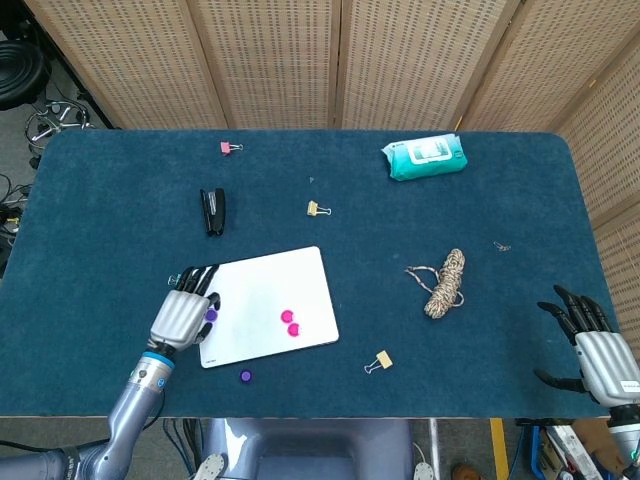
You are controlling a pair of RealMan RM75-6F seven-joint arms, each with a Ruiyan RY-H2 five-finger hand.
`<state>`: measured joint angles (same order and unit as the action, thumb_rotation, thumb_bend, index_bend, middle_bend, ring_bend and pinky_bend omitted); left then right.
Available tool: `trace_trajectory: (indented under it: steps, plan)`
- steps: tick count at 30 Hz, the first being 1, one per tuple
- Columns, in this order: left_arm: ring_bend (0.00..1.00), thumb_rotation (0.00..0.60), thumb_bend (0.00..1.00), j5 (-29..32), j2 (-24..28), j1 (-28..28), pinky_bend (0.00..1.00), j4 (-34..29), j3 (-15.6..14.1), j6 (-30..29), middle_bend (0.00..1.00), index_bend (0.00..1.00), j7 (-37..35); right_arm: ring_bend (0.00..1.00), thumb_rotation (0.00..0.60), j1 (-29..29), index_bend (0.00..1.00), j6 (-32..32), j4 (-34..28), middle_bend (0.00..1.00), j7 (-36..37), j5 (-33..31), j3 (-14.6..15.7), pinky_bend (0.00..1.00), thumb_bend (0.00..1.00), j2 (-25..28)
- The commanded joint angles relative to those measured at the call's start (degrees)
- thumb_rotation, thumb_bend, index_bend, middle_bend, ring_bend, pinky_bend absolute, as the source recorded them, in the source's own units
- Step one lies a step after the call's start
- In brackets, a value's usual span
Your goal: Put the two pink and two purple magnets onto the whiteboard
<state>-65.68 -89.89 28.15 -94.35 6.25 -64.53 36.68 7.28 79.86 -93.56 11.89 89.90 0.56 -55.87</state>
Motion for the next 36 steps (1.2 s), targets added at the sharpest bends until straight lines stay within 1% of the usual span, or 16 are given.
trace_trajectory:
  steps: [1, 8, 18, 28, 36]
  plan:
    - [0.0, 0.6, 0.35, -1.34, -1.01, 1.97, 0.0, 0.92, 0.12, 2.51, 0.0, 0.51, -1.6, 0.0, 0.6, 0.04, 0.16, -0.14, 0.05, 0.0, -0.09, 0.0, -0.01, 0.0, 0.0, -0.06]
    - [0.0, 0.6, 0.35, -5.69, -0.87, 3.77, 0.0, 4.23, -0.83, 4.98, 0.0, 0.51, -7.46, 0.0, 0.6, 0.06, 0.16, -0.35, 0.11, 0.0, -0.12, -0.18, -0.13, 0.0, 0.0, -0.1]
    - [0.0, 0.6, 0.35, -7.33, -3.54, 5.39, 0.0, 7.72, -1.37, 5.66, 0.0, 0.51, -9.06, 0.0, 0.6, 0.14, 0.16, -0.83, 0.16, 0.0, -0.29, -0.36, -0.16, 0.0, 0.0, -0.16]
    - [0.0, 0.6, 0.35, -6.93, -4.96, 5.7, 0.0, 8.97, -2.03, 5.69, 0.0, 0.51, -9.25, 0.0, 0.6, 0.23, 0.16, -1.21, 0.36, 0.0, 0.17, -0.39, -0.17, 0.0, 0.0, -0.13]
    - [0.0, 0.6, 0.34, -5.8, -5.81, 5.81, 0.0, 9.94, -1.92, 5.6, 0.0, 0.5, -8.92, 0.0, 0.6, 0.23, 0.16, -1.3, 0.33, 0.0, 0.36, -0.49, -0.23, 0.0, 0.0, -0.05]
